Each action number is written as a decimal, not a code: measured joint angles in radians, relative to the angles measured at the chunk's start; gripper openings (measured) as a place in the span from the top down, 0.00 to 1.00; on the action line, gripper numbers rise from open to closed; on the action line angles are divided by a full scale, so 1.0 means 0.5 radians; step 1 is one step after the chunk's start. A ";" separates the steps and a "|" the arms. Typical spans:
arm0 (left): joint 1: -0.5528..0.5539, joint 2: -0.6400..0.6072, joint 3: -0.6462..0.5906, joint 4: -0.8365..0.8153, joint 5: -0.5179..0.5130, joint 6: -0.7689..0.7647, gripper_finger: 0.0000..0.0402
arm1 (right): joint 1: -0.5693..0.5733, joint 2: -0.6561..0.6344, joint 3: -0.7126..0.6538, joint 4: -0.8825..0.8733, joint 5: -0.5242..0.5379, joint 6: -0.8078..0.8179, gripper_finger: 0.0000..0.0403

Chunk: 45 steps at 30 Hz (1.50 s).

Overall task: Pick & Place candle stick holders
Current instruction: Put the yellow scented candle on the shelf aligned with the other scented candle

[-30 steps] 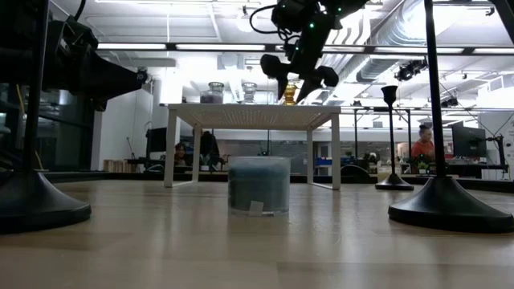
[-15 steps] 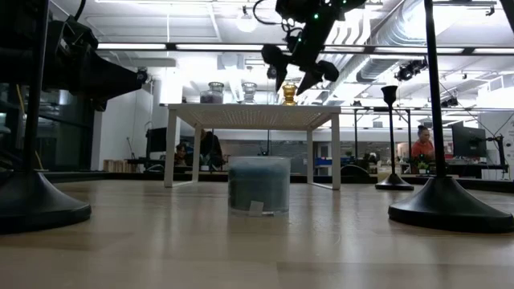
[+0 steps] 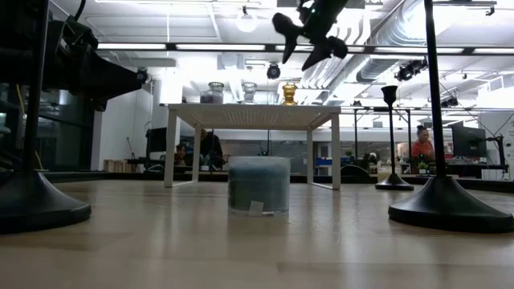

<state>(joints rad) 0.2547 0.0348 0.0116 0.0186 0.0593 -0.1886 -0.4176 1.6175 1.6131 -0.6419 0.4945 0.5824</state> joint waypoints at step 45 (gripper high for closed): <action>0.000 0.000 0.000 0.000 0.000 0.000 0.67 | -1.000 -0.379 -0.521 -0.921 -0.592 0.102 0.36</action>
<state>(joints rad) 0.2548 0.0348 0.0116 0.0188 0.0592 -0.1886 -0.9176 1.4281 1.3525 -1.1022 0.1983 0.6336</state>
